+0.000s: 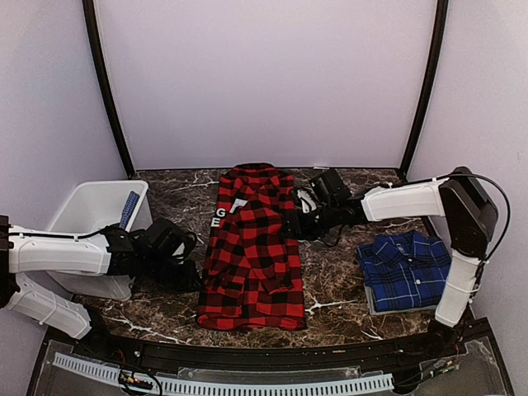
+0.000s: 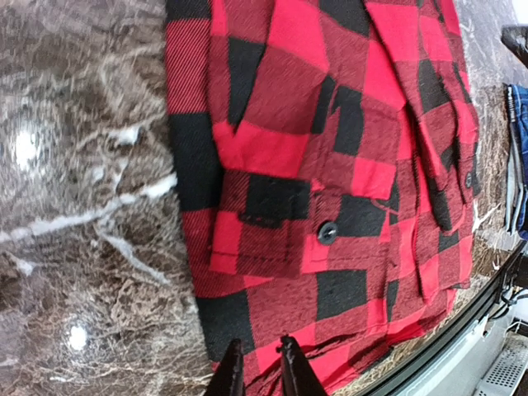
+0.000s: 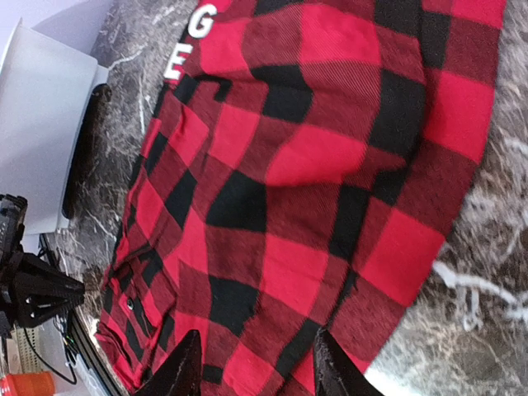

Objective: Fold and stack the long sleeve shirts
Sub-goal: Fold the 1/3-folded shirt at the center of the board.

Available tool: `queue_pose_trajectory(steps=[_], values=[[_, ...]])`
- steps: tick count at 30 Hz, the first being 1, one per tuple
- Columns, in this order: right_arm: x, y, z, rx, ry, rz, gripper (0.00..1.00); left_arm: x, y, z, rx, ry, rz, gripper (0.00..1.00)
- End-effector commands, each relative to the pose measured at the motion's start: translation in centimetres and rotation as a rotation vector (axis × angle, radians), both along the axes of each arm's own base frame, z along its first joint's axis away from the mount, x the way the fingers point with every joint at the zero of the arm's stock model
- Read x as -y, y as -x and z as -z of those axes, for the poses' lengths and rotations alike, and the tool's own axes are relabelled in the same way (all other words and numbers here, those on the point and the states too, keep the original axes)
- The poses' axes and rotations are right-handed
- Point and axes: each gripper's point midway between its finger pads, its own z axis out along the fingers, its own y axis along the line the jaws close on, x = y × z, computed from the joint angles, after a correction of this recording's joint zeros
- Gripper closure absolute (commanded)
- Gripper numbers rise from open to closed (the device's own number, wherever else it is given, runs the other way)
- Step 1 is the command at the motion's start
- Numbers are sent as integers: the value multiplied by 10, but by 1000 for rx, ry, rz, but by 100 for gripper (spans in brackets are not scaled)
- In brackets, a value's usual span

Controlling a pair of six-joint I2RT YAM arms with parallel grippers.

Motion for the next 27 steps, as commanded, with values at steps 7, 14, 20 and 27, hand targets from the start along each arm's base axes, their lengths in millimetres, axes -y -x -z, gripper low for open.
queue_pose_trajectory(steps=[7,14,20,27], values=[[-44,-30,-19,156,54,10,58,37,-88,-71,231,72,7,82],[-48,-83,-26,207,43,74,61,52,-174,-67,281,101,-24,81],[-41,-129,-19,204,16,105,56,76,-220,-39,248,108,-23,74],[-32,-176,1,163,-45,120,51,76,-244,-7,203,133,-89,64]])
